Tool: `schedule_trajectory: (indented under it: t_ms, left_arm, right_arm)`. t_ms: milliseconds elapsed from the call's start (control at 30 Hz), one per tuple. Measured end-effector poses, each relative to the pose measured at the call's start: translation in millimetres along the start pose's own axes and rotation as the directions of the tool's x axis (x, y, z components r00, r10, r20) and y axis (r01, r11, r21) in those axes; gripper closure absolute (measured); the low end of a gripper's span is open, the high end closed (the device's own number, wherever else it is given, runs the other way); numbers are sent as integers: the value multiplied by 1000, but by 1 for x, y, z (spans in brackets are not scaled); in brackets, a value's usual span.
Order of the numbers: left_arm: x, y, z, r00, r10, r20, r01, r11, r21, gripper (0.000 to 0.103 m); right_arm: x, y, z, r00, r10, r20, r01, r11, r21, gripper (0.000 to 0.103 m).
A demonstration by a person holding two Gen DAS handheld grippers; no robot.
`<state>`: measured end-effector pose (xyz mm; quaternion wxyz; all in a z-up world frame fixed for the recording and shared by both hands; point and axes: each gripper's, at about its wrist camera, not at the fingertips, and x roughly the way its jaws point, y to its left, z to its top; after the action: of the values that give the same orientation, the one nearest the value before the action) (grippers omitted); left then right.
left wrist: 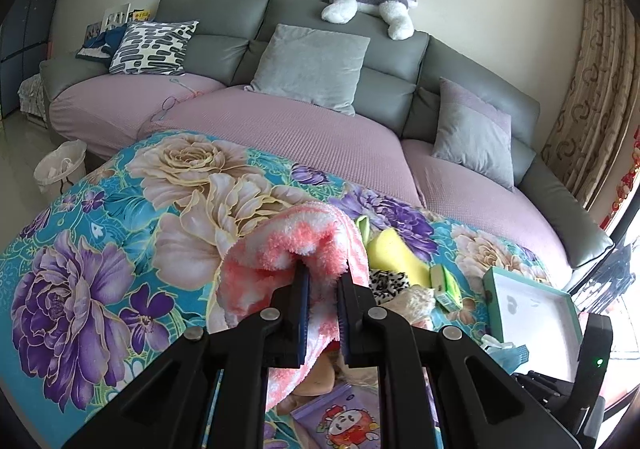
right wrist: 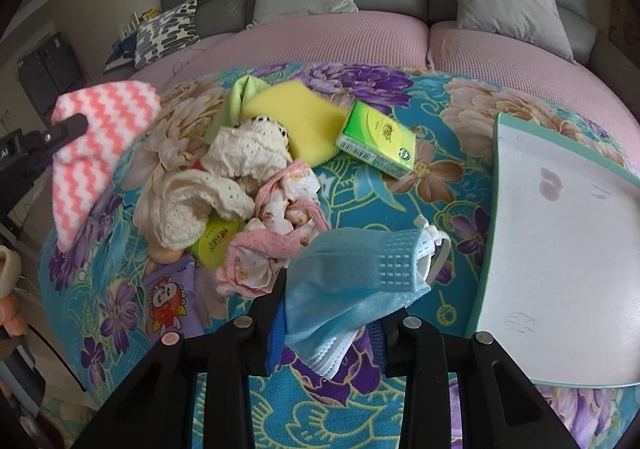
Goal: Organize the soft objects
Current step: 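Carry towel and mask to the tray and release both there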
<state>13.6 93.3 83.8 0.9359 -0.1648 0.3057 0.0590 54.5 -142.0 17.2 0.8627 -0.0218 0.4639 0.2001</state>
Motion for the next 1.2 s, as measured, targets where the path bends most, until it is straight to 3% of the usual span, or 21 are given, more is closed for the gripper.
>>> schedule_trajectory:
  t_ms: [333,533,733,1200]
  left_arm:
    - [1,-35,1,998,-59,-7,59,997,56,90]
    - [8,-76,4,991,-128,-41,133,981,143,90]
    - [15,-119,4,981,-168,-101,186,959,214,90]
    - [55,-241,-10,920,-305,-247,380,848,369,90]
  right_arm:
    - [-36,-23,9,996,-27,86,22,998,52,67]
    - [-58,-57,16,989,-93,118,77,989,129,67]
    - [-70,-96,17,977,-191,99,167,963,211,67]
    - [-81,-185,23,947,-314,64,279,907,316,67]
